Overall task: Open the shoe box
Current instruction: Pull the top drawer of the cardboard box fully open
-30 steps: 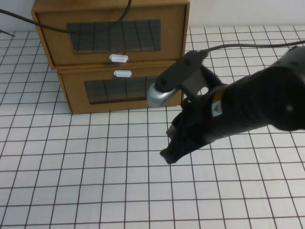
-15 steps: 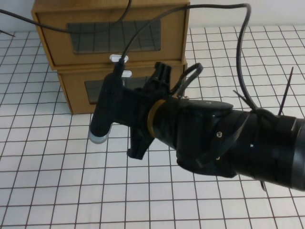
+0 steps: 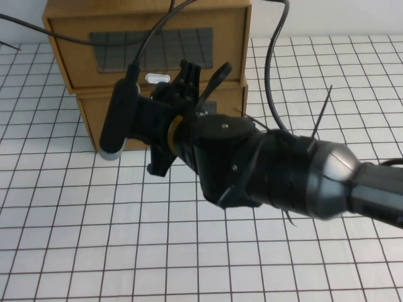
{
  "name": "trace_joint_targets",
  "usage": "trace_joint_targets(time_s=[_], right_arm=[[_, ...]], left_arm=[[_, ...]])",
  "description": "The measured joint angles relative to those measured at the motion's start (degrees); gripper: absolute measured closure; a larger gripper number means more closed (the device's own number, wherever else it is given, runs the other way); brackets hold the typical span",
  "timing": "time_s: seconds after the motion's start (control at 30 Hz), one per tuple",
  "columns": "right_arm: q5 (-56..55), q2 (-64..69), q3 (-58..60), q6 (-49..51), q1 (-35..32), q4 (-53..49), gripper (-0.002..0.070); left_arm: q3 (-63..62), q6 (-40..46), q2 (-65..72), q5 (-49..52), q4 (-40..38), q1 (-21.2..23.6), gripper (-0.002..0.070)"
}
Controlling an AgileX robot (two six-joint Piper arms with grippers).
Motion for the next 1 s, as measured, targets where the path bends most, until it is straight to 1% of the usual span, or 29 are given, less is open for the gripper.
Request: trace_joint_targets(time_s=[0.2, 0.33, 0.53, 0.7, 1.0], right_arm=[[-0.37, 4.92, -5.1, 0.01, -3.67, -3.17, 0.0402], [-0.49, 7.81, -7.84, 0.09, -4.74, -4.31, 0.0443], [-3.46, 8.72, -8.47, 0.09, -4.73, -6.23, 0.0456], [-5.76, 9.62, -8.67, 0.19, -4.88, -10.04, 0.0458], [-6.97, 11.46, -8.67, 0.89, -6.8, -11.15, 0.0459]], left_arm=[[0.0, 0.0, 0.0, 0.0, 0.0, 0.0, 0.0677], [0.0, 0.0, 0.0, 0.0, 0.0, 0.0, 0.0677], [0.0, 0.0, 0.0, 0.0, -0.1, 0.0, 0.0677], [0.0, 0.0, 0.0, 0.0, -0.1, 0.0, 0.0677], [0.0, 0.0, 0.0, 0.13, -0.1, 0.0, 0.0677]])
